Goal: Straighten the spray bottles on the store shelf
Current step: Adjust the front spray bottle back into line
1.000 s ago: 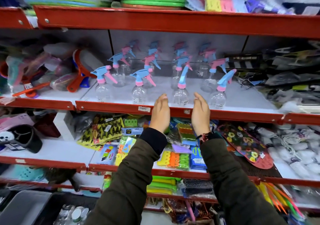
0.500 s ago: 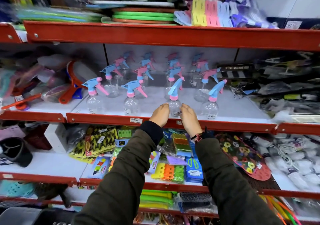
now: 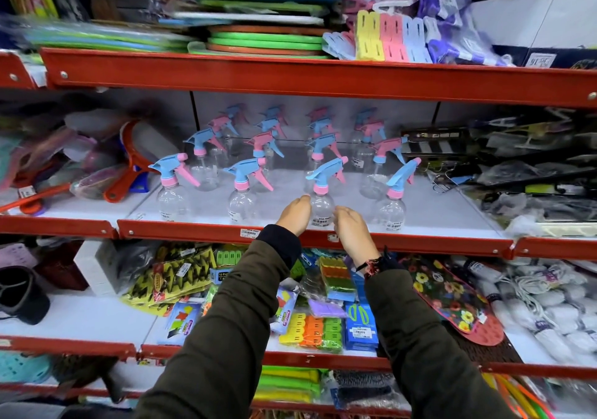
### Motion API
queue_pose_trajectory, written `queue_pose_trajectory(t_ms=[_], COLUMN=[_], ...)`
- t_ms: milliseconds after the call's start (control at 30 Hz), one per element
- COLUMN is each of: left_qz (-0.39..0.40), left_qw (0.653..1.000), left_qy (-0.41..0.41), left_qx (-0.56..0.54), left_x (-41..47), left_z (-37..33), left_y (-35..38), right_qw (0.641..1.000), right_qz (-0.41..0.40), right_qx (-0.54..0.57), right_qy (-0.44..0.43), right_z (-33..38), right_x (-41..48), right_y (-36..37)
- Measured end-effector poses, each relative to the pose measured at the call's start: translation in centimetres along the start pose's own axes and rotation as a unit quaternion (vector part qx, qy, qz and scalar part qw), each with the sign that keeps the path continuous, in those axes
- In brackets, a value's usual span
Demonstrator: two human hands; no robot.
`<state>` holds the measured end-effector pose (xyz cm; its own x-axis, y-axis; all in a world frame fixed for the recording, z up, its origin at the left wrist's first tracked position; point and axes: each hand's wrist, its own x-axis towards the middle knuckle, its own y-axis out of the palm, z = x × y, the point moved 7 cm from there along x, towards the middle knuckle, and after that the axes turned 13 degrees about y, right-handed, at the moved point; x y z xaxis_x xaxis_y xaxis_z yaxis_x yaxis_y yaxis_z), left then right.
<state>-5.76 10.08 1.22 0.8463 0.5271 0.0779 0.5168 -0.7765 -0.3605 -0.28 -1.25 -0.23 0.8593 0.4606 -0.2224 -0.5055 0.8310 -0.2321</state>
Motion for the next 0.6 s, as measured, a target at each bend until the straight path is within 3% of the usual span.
queue_pose_trajectory(t_ms=[167,333,467,600], left_qz=[-0.067,-0.059,-0.058,-0.060], left_qw=[0.994,0.990,0.988,0.987], left_qy=[0.044,0.062,0.045,0.046], left_qx=[-0.073,-0.115,-0.134,-0.139], left_x=[-0.8,-0.4,3.7,2.0], left_z=[-0.3,0.0,5.2,3.2], left_y=[-0.4,0.4,1.5,1.0], right_qw=[1.000,1.000,1.000,1.000], right_qz=[-0.020,0.007,0.005,0.002], right_qx=[0.003,0.015,0.013,0.008], right_qy=[-0.006,-0.008,-0.004,-0.008], right_z=[0.8,0.5,0.0,0.3], right_x=[0.9,0.6,-0.1,-0.3], right_y=[-0.5,0.6,0.6,0.4])
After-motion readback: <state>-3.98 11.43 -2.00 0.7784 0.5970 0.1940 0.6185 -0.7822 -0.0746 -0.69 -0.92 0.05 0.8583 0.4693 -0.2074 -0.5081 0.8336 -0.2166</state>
